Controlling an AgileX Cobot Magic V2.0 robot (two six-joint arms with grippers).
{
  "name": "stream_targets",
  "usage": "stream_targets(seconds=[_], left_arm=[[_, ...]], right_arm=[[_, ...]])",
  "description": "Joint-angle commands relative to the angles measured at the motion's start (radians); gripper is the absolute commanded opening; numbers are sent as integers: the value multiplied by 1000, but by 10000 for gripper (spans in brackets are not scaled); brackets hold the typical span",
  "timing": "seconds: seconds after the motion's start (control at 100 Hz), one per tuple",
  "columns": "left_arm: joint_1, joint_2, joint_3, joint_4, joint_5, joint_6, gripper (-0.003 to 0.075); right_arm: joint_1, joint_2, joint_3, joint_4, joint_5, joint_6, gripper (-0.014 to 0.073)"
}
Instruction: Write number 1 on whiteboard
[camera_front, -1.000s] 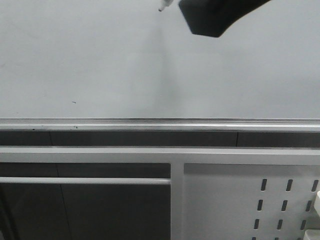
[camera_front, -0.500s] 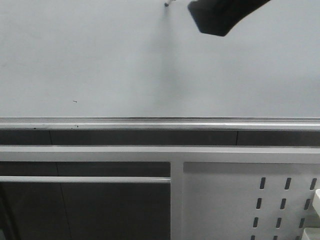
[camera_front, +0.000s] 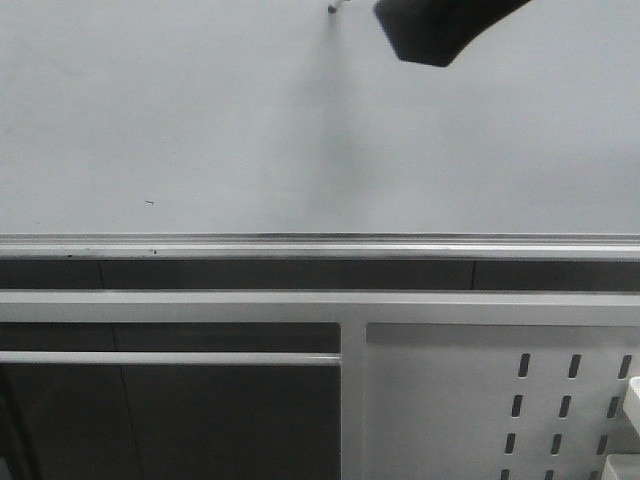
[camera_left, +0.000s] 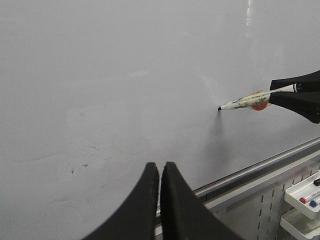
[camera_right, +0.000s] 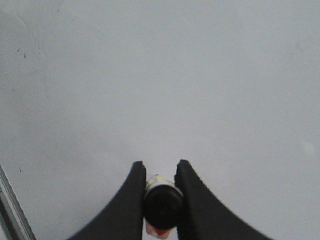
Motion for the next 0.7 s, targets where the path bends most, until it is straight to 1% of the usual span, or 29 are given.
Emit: stream_targets(seconds=[0.0,0.15,0.31,0.48,0.62,0.69], left_arm=[[3,14,-19,0,-69,-10,-20],[3,14,-19,0,-69,-10,-20],[3,14,-19,0,-70,-10,-20],[3,14,-19,0,-90,-10,-20],[3,14,-19,0,-99,-10,-20],[3,14,-19,0,-99,-10,-20]], right_arm=[[-31,-2,-33,25,-126,-24,-69],[-31,6,-33,28,-115,-24,-69],[-31,61,-29,114,-109,-22,-69],[-31,182,-27,124,-109,107,-69],[-31,288,-27,124,-109,139,-72],[-31,309,-27,124,-117,146,-73]])
